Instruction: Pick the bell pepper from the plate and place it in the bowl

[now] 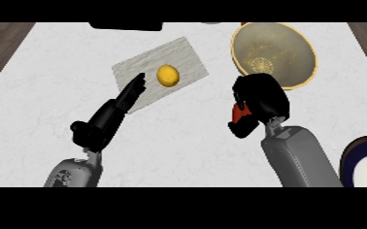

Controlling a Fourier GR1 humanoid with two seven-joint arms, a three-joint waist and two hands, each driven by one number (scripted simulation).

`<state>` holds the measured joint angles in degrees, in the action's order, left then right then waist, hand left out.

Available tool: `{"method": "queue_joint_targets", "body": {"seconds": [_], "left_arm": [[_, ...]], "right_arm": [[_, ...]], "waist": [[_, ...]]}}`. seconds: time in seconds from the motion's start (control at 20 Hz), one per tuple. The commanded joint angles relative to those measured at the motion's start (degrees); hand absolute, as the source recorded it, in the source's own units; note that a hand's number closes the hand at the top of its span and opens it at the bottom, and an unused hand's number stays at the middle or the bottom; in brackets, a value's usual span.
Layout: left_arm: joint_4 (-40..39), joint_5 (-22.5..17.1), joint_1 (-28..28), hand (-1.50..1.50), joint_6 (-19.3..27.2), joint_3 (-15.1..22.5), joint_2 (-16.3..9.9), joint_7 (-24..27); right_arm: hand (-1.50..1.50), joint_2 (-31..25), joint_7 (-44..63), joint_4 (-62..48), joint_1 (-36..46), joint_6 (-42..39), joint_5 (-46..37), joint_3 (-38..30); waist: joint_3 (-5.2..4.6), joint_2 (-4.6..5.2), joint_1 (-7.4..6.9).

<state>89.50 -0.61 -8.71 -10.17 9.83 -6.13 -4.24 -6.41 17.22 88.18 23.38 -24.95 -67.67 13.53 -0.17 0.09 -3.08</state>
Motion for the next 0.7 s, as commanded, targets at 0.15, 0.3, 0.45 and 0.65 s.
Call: {"method": "queue_joint_targets", "body": {"seconds": [0.15, 0.3, 0.45, 0.65], "left_arm": [[0.18, 0.99, 1.80, 0.00, 0.79, 0.14, 0.33, 1.26], [-1.59, 0.11, 1.63, 0.00, -0.64, -1.50, -0.99, 3.42], [1.44, 0.54, 1.29, 0.00, 0.99, -0.22, 0.91, -0.94], [-0.28, -0.71, 1.06, 0.00, -0.37, -2.90, -0.22, 0.28]], "right_arm": [[1.50, 6.25, 14.67, 2.81, 13.02, 11.41, 2.64, 2.35], [1.50, 6.33, 21.10, 2.29, 18.39, 17.78, 7.38, 4.01], [1.50, 6.37, 21.65, 1.43, 19.52, 19.88, 10.13, 0.76], [1.50, 5.74, 19.69, -2.67, 22.73, 19.33, 8.79, -6.17]], "waist": [[0.16, -0.07, 1.20], [0.13, 0.10, 0.83], [0.17, -0.06, 2.16], [0.15, -0.03, 2.76]]}}
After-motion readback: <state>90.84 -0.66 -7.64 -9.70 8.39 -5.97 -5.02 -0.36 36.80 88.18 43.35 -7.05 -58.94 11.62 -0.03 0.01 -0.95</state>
